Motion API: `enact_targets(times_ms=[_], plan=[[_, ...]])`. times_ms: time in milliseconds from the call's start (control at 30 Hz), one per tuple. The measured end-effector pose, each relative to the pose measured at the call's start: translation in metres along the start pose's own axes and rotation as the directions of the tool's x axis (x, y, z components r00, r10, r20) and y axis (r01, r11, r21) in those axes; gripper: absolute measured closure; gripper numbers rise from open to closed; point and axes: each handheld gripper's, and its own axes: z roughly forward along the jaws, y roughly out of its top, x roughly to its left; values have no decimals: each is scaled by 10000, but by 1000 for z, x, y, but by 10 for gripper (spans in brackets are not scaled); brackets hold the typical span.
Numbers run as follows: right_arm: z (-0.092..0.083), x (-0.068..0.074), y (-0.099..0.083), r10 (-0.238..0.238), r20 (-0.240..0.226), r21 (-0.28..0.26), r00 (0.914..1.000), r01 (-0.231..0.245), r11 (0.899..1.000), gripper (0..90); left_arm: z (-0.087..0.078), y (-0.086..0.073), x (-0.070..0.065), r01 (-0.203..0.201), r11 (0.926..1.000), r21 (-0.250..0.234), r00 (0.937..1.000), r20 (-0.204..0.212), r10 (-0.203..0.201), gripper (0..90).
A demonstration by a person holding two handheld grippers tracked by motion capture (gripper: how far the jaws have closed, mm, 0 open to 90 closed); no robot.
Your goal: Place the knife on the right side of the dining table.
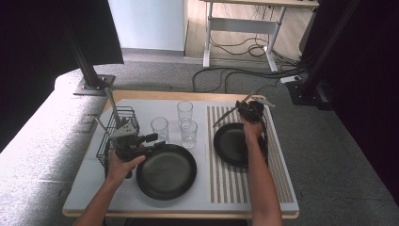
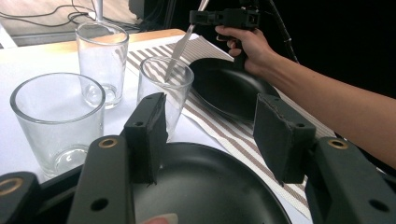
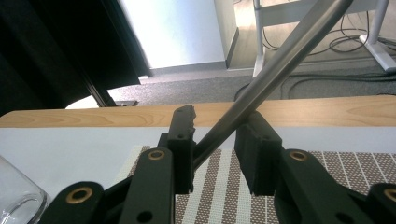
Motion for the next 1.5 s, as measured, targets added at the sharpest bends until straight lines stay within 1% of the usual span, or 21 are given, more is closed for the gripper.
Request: enact_targets(times_ms=[200, 267, 367, 633, 967, 1200, 1333, 1500], plan=[[0, -3, -1, 2, 155, 128, 9999, -4, 9999, 663, -1, 0, -1, -30, 10000, -14, 10000, -4, 30, 446], [-1, -3, -3, 9, 225, 41, 9997, -10, 10000, 657, -1, -1, -1, -25, 10000, -32, 10000, 6, 25, 445], [-1, -7, -6, 232, 323, 116, 9992, -236, 9997, 648, -1, -1, -1, -35, 10000, -25, 10000, 10, 35, 446], [-2, -14, -9, 493, 481, 314, 9976, -509, 9982, 629, -2, -2, -2, -52, 10000, -35, 10000, 19, 52, 446], [-3, -19, -13, 700, 743, 509, 9948, -739, 9960, 602, -2, -5, -3, -64, 10000, -1, 10000, -64, 64, 445], [-3, -23, -16, 850, 827, 680, 9929, -907, 9936, 587, -3, -6, -3, -59, 10000, -22, 9999, -107, 59, 445], [-3, -25, -17, 940, 922, 795, 9913, -1014, 9917, 577, -3, -7, -4, -131, 9999, 5, 9997, -204, 131, 445], [-3, -27, -18, 1028, 980, 880, 9899, -1115, 9899, 571, -2, -7, -5, -116, 9999, 27, 9998, -167, 117, 445]])
